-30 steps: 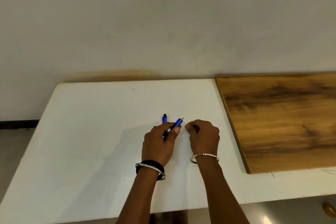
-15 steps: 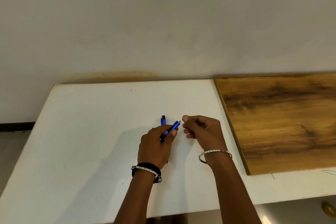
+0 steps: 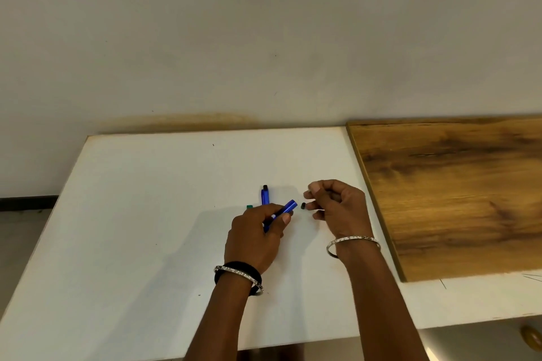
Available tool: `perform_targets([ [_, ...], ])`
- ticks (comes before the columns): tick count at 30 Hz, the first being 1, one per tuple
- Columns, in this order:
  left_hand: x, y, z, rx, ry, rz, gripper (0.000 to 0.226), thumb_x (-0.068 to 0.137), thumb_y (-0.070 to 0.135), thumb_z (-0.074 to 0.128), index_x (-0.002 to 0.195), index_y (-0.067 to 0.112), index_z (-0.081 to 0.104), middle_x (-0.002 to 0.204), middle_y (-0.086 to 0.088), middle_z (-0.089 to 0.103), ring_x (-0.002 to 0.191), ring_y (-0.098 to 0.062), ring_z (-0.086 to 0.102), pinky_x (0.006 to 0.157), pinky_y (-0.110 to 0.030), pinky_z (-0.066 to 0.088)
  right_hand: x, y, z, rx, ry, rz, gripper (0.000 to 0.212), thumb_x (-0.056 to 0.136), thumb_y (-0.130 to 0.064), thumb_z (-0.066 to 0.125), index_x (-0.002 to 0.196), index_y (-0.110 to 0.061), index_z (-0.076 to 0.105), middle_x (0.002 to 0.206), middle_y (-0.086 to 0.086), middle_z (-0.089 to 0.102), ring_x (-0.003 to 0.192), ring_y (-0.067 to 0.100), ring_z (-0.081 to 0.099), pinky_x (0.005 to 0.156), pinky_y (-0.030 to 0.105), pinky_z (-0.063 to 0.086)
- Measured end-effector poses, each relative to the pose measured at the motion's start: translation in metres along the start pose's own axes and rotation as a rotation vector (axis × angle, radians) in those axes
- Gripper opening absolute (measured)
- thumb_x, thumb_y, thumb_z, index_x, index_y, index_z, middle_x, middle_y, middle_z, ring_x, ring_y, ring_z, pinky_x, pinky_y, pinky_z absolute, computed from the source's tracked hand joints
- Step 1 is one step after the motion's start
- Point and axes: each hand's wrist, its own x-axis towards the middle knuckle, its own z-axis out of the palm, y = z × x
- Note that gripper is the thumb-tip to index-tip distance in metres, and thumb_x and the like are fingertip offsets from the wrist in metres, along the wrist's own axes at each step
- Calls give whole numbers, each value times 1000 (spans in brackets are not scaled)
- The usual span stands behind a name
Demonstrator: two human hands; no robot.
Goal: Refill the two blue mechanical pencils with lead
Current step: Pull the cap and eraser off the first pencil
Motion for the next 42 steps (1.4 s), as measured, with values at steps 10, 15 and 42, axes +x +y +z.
perform_targets([
  [10,1,0,-6,-143,93,-55,24,90,42,56,102,26,70,70,4,67,68,-11,63,61,-19,42,6,14,-14,-563,131,-78,6,82,-12,73,84,-13,79,83,3,75,71,12,64,68,18,50],
  [15,3,1,-7,-169,131,-92,20,91,41,57,93,27,70,66,6,66,59,-5,59,57,-15,40,5,14,-6,-668,79,-103,9,82,-13,74,89,-13,79,91,4,77,85,17,69,75,18,47],
  [42,1,-8,-21,173,328,-398,26,75,42,75,90,22,66,87,3,66,75,-19,63,60,-26,43,-7,1,29,-301,49,-236,9,89,-15,65,88,-19,72,70,-6,69,66,10,69,71,32,61],
])
